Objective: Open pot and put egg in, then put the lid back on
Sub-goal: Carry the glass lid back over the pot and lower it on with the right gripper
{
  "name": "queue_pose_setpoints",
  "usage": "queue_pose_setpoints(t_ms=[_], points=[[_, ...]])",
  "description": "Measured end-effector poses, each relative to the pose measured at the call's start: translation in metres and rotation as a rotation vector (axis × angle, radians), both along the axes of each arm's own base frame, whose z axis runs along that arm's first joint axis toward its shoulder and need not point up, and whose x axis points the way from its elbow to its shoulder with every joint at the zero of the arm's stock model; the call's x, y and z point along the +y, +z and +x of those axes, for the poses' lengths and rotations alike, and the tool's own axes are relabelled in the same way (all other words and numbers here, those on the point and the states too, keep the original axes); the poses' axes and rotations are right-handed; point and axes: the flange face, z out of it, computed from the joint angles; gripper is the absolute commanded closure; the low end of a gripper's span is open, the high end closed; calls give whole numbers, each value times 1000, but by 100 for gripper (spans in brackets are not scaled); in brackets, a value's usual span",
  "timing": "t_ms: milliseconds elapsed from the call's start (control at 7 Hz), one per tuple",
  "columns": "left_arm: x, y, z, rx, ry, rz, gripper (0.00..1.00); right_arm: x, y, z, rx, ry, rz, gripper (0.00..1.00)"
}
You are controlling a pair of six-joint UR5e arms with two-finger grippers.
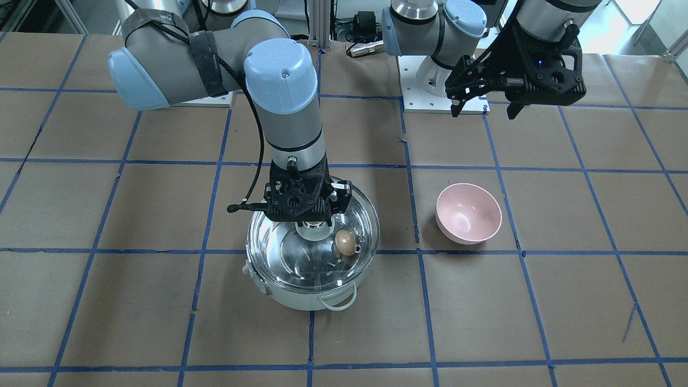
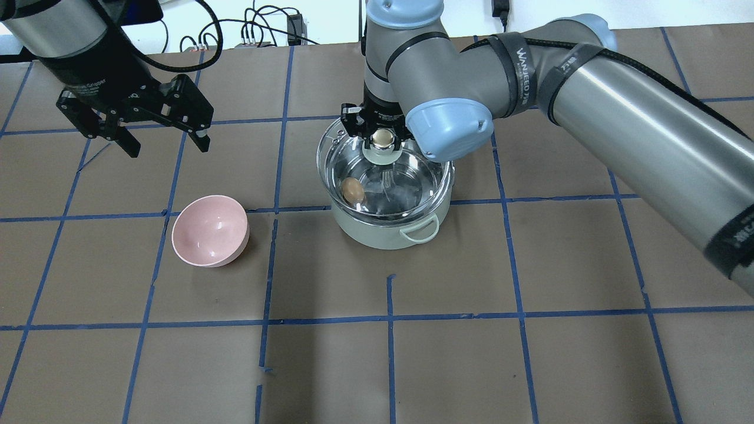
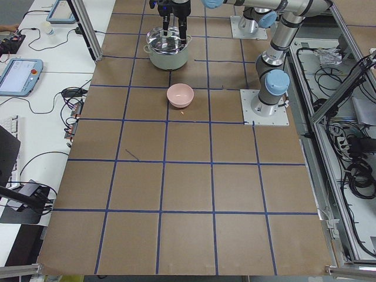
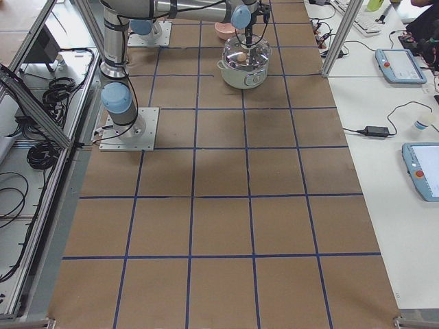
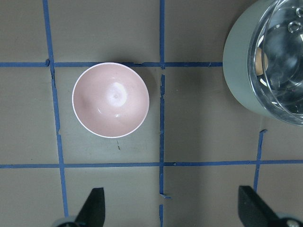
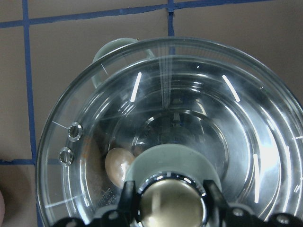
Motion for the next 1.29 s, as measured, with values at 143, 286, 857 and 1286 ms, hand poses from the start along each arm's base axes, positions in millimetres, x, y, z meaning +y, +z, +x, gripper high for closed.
queue_pose_setpoints(t_ms=[143, 286, 857, 1286], points=[[0, 0, -1, 3, -1, -2, 0, 1, -3, 2, 7, 10, 3, 70], [1, 0, -2, 7, -2, -2, 0, 2, -5, 1, 17, 24, 3, 70], [1, 0, -2, 6, -2, -2, 0, 3, -8, 0, 24, 40, 5, 50], [1, 0, -3, 3, 8, -2, 0, 3, -7, -1, 24, 38, 1, 40]])
